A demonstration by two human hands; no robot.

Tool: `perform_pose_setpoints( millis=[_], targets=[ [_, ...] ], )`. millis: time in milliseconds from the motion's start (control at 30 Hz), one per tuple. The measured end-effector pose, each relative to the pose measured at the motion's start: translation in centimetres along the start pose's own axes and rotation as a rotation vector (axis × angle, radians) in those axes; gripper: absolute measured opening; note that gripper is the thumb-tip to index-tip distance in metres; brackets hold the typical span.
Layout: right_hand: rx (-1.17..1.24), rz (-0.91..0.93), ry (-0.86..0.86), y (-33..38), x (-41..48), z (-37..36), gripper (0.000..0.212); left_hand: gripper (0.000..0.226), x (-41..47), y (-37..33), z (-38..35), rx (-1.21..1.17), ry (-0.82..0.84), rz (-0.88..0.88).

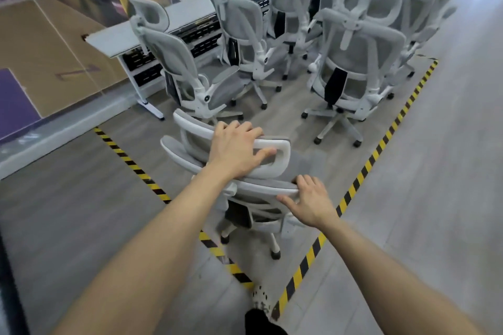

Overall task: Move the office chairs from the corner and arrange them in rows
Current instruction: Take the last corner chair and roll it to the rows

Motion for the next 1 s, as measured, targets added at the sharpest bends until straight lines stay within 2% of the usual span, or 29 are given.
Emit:
perform_pose_setpoints(
  millis=[333, 533, 667, 1000],
  targets=[
    [0.010, -0.221, -0.029, -2.2, 12.1, -0.1, 0.081, 0.074, 15.2, 3.0, -3.9, -0.060, -0.015, -0.174],
    [0.026, -0.335, -0.034, -3.8, 16.5, 0.6, 0.079, 0.066, 22.5, 2.8, -5.3, -0.058, -0.037, -0.300],
    [0.020, -0.410, -0.048, -4.3, 18.5, 0.7, 0.073, 0.061, 26.0, 2.5, -6.1, -0.084, -0.042, -0.381],
    [-0.035, -0.575, -0.158, -2.8, 20.9, 0.9, 0.078, 0.059, 30.9, 1.1, -7.8, -0.104, -0.085, -0.485]
  ],
)
Point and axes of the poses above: each hand's wrist, its own x-axis towards the middle knuckle, its own z-axis out of the back of the hand, y = z × x, the point moved 3 cm from there along x, towards the middle knuckle, and after that the axes turned 6 degrees about z, right-handed, at the moved point
